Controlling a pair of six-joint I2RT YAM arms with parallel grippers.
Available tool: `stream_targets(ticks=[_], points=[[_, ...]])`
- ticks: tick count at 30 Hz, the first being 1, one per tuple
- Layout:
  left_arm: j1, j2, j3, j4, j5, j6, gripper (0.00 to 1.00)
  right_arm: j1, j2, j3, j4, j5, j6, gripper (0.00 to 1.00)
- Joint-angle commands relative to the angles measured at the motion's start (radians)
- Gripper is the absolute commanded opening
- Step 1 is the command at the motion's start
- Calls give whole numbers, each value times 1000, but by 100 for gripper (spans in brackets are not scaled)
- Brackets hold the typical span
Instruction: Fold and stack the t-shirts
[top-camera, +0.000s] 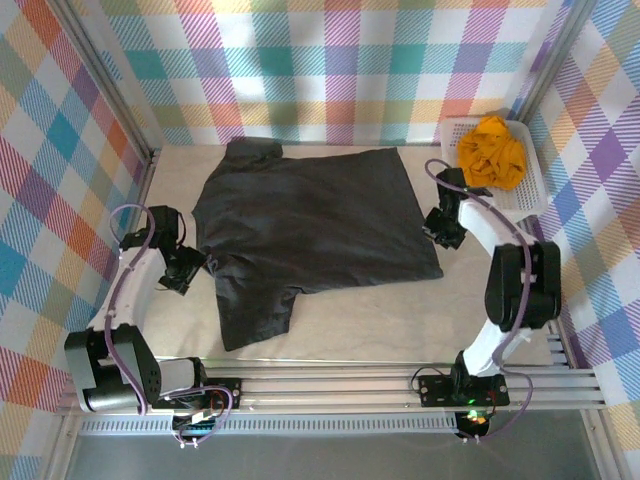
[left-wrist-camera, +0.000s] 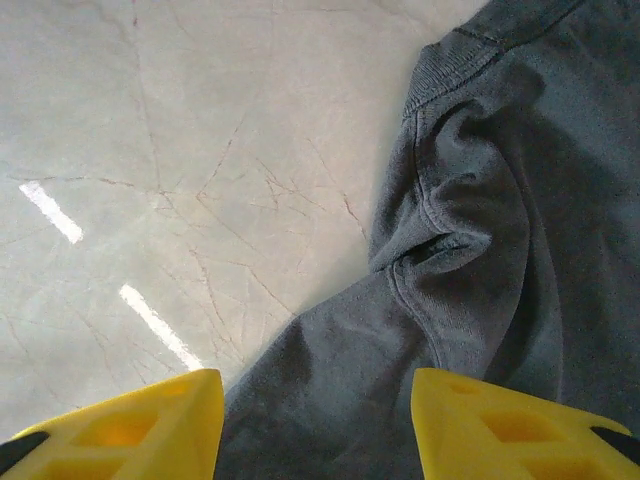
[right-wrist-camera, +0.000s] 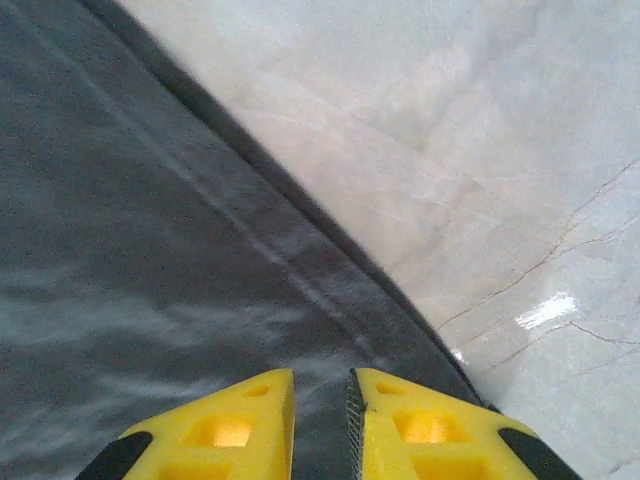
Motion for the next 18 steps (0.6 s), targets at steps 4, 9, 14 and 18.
stream_targets(ticks=[4,9,14,18], points=[[-21,-70,-144,19,140,-21,43,15,-136,-107,-9,-78,-6,26],[-145,-93,-220,-64,164,-51,54,14,-215,-211,-30,-112,6,29],[-261,-133,-329,-45,165,-126,56,15,-261,-284,-39,-116,6,31],[-304,-105,-387,5,167,-157,52,14,-261,-315,-43,-115,13,31]])
